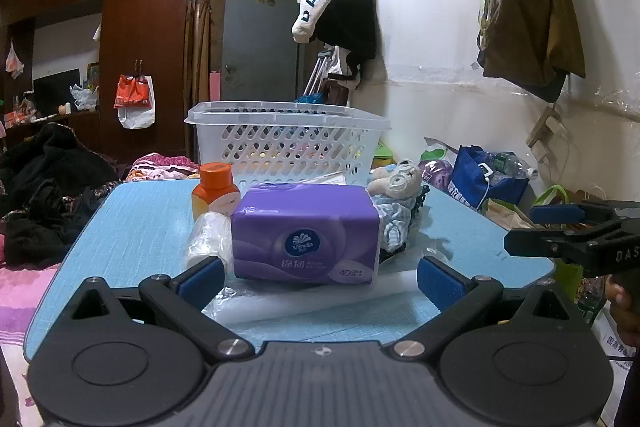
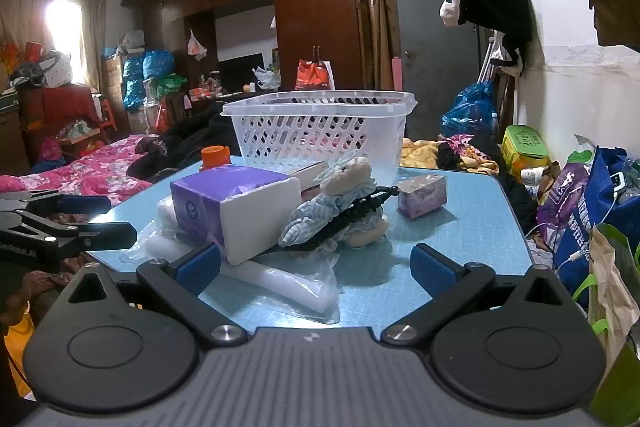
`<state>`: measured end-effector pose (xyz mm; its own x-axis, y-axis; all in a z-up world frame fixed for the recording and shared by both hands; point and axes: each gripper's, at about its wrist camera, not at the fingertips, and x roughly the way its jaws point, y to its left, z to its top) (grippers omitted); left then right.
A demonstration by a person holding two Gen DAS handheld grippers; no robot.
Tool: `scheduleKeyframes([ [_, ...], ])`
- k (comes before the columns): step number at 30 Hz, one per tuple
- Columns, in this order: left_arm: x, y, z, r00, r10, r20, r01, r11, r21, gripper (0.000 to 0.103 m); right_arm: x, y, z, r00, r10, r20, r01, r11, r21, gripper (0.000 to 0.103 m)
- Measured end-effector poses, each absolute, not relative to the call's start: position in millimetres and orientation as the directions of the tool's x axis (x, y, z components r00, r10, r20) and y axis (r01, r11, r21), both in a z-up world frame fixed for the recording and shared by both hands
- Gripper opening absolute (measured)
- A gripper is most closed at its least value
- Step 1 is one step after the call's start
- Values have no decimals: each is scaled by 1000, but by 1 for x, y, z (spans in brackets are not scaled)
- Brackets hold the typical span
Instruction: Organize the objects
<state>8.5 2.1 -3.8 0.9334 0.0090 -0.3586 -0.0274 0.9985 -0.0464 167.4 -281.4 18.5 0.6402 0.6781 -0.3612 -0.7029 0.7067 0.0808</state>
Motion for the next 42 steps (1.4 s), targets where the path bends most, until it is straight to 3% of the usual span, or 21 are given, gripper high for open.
scheduleKeyframes([
  [42, 11, 4, -8, 930, 5, -368, -24, 999, -48, 103, 170, -282, 17, 646, 672, -363, -696, 713, 82, 103],
])
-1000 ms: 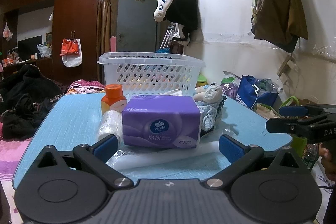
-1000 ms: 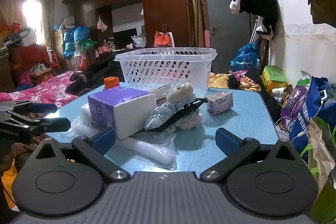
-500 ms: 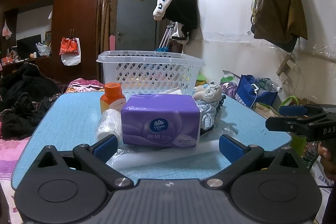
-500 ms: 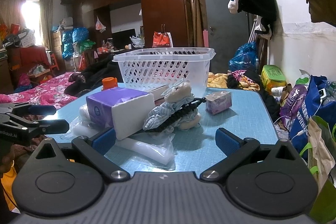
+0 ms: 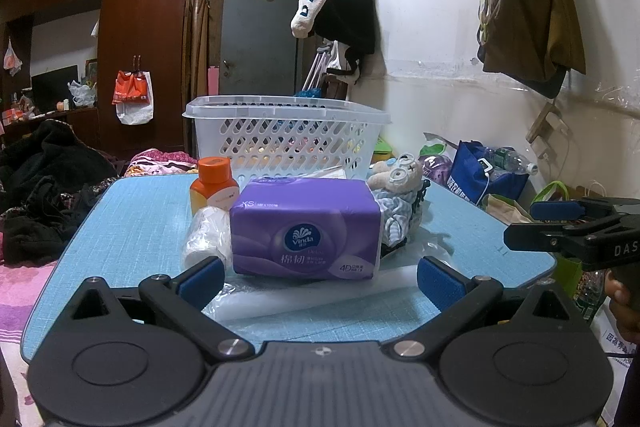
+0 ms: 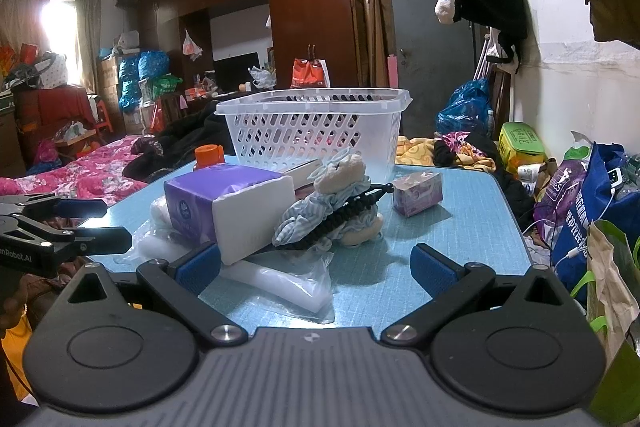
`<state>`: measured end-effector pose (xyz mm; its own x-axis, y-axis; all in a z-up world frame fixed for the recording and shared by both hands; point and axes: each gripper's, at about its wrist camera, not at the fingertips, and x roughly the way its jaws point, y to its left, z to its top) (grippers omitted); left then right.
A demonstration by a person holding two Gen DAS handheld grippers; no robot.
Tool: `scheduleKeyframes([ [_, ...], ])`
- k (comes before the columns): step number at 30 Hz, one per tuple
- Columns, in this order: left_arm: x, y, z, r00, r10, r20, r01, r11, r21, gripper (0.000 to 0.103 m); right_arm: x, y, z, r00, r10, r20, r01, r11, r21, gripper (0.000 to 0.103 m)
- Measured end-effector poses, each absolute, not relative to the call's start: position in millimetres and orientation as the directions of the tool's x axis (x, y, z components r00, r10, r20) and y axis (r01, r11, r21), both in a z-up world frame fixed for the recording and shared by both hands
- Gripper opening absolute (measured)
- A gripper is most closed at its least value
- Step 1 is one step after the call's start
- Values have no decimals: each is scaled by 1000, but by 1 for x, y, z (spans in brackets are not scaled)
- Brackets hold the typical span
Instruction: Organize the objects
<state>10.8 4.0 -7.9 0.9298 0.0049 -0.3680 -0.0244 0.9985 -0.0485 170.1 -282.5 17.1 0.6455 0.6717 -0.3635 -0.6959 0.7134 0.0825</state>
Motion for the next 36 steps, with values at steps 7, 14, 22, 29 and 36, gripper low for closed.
scheduleKeyframes([
  [7, 11, 4, -8, 930, 4, -368, -24, 999, -49, 103, 170, -282, 17, 645, 672, -364, -696, 713, 83, 103],
  [14, 11, 4, -10, 929, 3, -370, -21, 999, -45, 103, 170, -283, 18, 645, 672, -364, -696, 713, 83, 103],
  [22, 11, 1, -9, 932, 1, -364, -15, 999, -37, 103, 172, -281, 14, 646, 668, -369, -693, 716, 83, 103],
  [29, 11, -1, -9, 931, 7, -365, -16, 1000, -20, 103, 173, -281, 13, 650, 664, -370, -690, 719, 80, 103],
  [36, 3, -1, -3, 959, 70, -273, -67, 998, 20, 103, 170, -282, 14, 668, 668, -329, -691, 720, 59, 103],
])
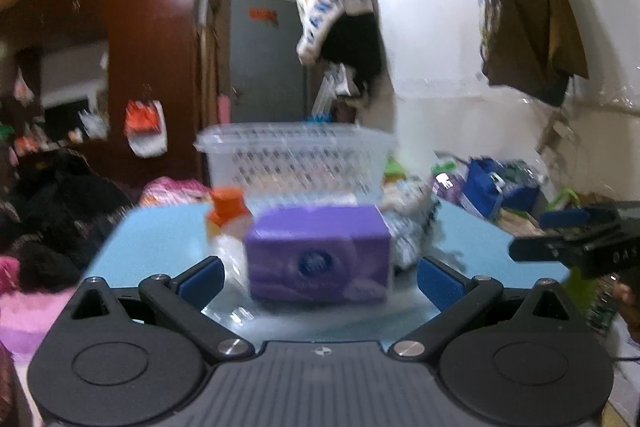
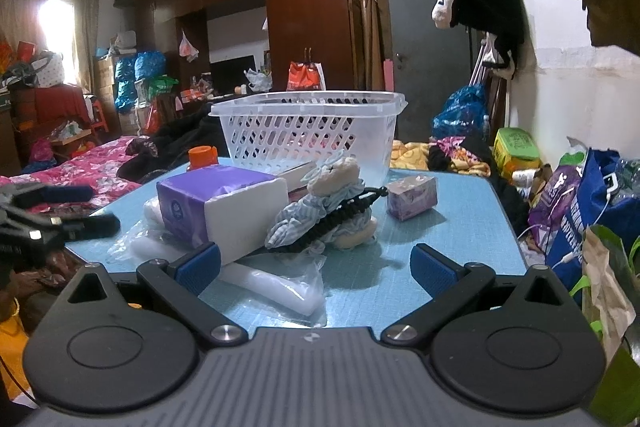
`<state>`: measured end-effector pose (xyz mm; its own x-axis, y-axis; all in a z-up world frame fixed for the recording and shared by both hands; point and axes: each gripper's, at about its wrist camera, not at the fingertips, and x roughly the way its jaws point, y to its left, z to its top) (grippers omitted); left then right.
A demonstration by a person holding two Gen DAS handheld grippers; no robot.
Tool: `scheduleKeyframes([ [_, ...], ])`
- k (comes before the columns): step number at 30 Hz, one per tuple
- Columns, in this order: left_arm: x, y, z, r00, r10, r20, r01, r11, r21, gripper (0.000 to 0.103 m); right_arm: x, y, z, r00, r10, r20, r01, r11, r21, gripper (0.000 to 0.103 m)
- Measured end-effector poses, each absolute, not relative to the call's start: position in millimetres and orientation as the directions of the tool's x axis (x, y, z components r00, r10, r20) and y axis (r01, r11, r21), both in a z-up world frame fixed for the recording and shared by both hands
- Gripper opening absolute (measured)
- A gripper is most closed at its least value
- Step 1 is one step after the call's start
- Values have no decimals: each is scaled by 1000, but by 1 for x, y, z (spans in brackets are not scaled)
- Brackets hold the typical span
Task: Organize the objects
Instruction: 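Close the left gripper on the purple tissue pack while the right gripper grips its other end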
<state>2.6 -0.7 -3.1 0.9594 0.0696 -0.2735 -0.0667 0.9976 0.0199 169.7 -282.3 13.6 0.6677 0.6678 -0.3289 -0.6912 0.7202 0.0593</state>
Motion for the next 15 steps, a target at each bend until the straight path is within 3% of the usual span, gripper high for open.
scheduleKeyframes([
  [3, 6, 3, 0, 976, 77, -202, -67, 996, 60, 103, 166, -284, 12, 715, 657, -237, -670, 741, 33, 103],
  [6, 20, 9, -3, 962, 62, -265, -44, 996, 76, 103, 165, -282, 4, 775, 616, -142, -622, 783, 5, 103],
  [15, 36, 60, -17, 969, -10, -247, -2, 999, -50, 100, 186, -239, -11, 566, 780, -267, -787, 607, 106, 103],
])
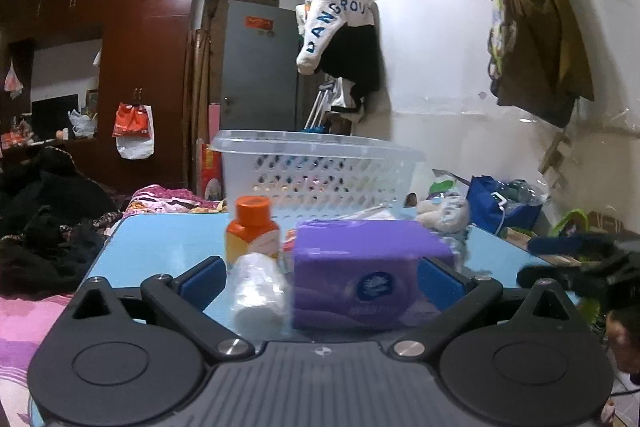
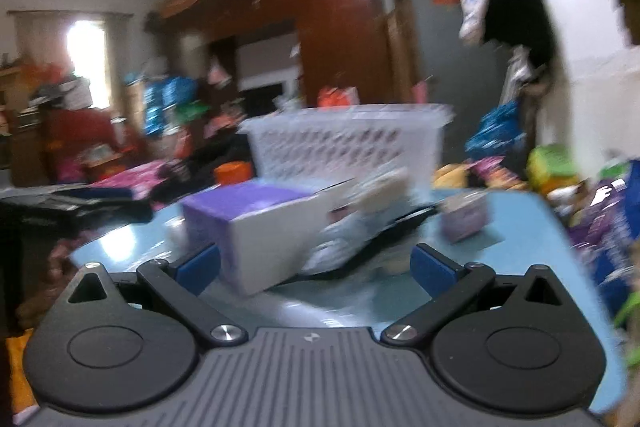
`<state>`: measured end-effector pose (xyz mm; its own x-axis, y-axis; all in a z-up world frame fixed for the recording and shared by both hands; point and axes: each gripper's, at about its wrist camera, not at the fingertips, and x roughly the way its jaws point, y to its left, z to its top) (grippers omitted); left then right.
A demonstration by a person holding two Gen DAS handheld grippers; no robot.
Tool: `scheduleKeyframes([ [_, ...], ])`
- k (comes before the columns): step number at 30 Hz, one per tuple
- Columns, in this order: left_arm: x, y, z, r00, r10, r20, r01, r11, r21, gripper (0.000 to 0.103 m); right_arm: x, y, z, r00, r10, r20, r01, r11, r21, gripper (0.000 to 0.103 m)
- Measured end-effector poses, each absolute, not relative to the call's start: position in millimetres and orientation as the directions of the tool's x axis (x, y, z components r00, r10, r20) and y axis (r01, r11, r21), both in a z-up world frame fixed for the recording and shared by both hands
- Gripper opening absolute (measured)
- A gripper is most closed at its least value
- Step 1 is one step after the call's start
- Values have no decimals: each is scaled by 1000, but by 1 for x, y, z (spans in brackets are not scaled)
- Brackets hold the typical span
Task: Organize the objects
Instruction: 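Close the left gripper on the purple tissue pack while the right gripper grips its other end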
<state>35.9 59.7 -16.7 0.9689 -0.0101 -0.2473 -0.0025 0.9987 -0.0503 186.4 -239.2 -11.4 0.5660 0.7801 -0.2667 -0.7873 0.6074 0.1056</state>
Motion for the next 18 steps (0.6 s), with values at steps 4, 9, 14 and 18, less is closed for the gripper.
scheduleKeyframes([
  [4, 48, 80, -25, 962, -82, -261, 52, 991, -121, 86, 177, -215, -19, 549, 798, -251, -817, 575, 42, 103],
  [9, 64, 87, -38, 949, -152, -276, 120, 984, -131, 69, 179, -205, -21, 522, 819, -239, -837, 546, 43, 91],
  [14, 69, 83, -37, 945, -216, -245, 192, 974, -118, 69, 186, -205, -22, 497, 830, -253, -849, 525, 53, 86],
  [18, 73, 82, -36, 940, -235, -249, 219, 972, -90, 69, 193, -207, -25, 472, 838, -273, -858, 508, 77, 78],
])
